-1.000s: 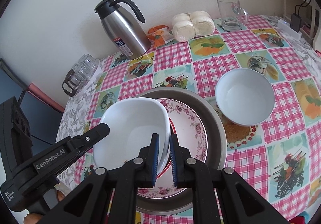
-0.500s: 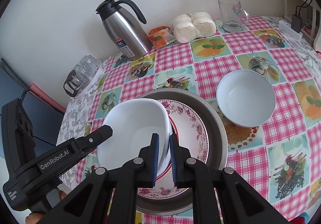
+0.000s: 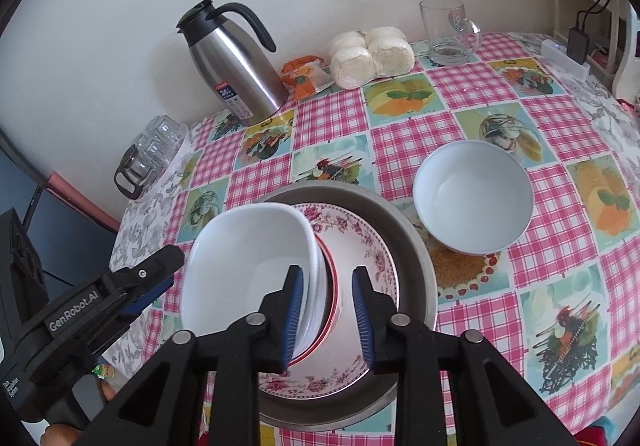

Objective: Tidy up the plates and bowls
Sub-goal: 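Open both grippers to release the square bowl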

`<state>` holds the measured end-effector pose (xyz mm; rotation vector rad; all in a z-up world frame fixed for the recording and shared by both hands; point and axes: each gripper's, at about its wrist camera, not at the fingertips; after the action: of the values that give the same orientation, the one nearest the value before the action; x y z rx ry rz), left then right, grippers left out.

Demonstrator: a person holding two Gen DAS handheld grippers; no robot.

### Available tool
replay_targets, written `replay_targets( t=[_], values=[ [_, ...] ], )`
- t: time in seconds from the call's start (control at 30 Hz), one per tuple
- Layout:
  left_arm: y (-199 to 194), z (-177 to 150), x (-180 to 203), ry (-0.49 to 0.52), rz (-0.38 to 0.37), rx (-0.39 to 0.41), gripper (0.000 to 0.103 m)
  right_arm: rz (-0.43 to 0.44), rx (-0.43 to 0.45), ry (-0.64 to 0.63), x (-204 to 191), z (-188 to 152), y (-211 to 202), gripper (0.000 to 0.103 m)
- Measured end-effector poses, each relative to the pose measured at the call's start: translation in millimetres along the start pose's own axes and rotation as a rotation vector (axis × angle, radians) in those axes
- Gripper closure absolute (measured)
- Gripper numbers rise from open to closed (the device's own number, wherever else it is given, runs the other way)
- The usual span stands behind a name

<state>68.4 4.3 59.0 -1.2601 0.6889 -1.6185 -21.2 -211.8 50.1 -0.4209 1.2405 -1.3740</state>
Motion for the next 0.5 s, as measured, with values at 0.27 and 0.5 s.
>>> replay_targets(
  t=[0.27, 0.5],
  values=[
    [5.3, 1.7, -5.3, -0.03, 0.083, -0.027, 0.032, -0.07, 0.025, -0.007, 1.3, 2.1, -1.3, 0.036],
    [7.8, 1.4, -7.2, -0.032, 0.142, -0.019, 0.016, -0.092, 0.03, -0.013, 3.0, 2.7, 0.8, 0.018]
  ],
)
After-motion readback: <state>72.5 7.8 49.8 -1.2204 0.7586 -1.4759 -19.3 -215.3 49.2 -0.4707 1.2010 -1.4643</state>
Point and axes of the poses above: each gripper's, at about its wrist camera, not at the fingertips, and y roughly the way its jaws point, x to its right, z to its top, and after that the axes turned 9 degrees about -x, right-handed
